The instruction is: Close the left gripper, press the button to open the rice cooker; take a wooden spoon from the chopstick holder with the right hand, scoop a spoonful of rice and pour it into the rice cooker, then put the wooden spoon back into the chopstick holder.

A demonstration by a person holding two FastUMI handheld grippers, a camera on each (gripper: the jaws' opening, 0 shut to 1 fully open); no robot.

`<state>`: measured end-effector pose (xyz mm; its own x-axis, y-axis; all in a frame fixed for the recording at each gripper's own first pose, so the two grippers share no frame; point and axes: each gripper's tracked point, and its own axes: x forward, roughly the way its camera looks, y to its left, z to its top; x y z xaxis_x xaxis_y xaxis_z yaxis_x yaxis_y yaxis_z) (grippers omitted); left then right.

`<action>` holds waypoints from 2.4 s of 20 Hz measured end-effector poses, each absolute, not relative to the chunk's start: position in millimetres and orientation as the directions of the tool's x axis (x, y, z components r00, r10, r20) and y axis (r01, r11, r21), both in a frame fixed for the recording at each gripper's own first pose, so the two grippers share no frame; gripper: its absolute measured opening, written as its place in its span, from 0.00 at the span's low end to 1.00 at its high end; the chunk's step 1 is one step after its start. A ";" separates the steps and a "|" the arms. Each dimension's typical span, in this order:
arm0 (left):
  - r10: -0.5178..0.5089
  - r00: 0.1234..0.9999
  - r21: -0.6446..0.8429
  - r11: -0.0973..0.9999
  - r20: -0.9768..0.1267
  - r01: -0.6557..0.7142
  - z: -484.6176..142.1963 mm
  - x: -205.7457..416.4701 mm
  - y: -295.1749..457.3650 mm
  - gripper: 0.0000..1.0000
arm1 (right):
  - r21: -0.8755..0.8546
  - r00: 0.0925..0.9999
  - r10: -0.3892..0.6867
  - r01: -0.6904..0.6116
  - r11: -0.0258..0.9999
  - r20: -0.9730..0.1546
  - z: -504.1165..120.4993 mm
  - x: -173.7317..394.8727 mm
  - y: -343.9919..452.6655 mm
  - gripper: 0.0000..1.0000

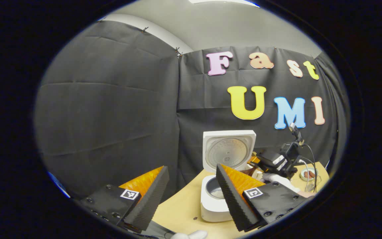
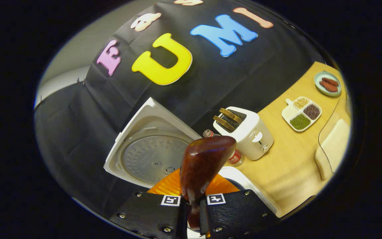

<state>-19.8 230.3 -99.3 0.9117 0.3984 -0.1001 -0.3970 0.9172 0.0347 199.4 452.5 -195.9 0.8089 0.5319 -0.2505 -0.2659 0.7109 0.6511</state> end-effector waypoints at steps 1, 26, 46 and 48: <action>0.405 0.909 0.038 0.914 -0.102 -0.403 -100.5 -19.9 233.2 0.99 | 0.605 0.816 0.523 -0.293 0.740 -0.245 -196.1 201.4 455.9 0.15; 0.438 0.891 0.043 0.899 -0.115 -0.436 -111.7 -16.1 242.4 0.99 | -0.365 0.817 0.569 -0.559 0.744 -0.091 -179.0 180.9 506.3 0.15; 0.236 0.971 0.056 0.971 -0.042 -0.234 -81.0 6.1 131.0 1.00 | 0.358 0.953 0.291 -0.245 0.901 -0.081 -142.6 242.9 241.8 0.14; 0.203 0.978 0.053 0.978 -0.041 -0.200 -79.0 11.6 107.4 1.00 | 0.371 0.970 0.225 -0.177 0.912 -0.090 -148.6 250.2 187.7 0.14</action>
<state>11.6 107.4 -79.0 0.9784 0.2026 -0.0413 -0.2004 0.9783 0.0533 250.2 187.7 -148.6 0.9703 0.2247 -0.0901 -0.1766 0.9117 0.3710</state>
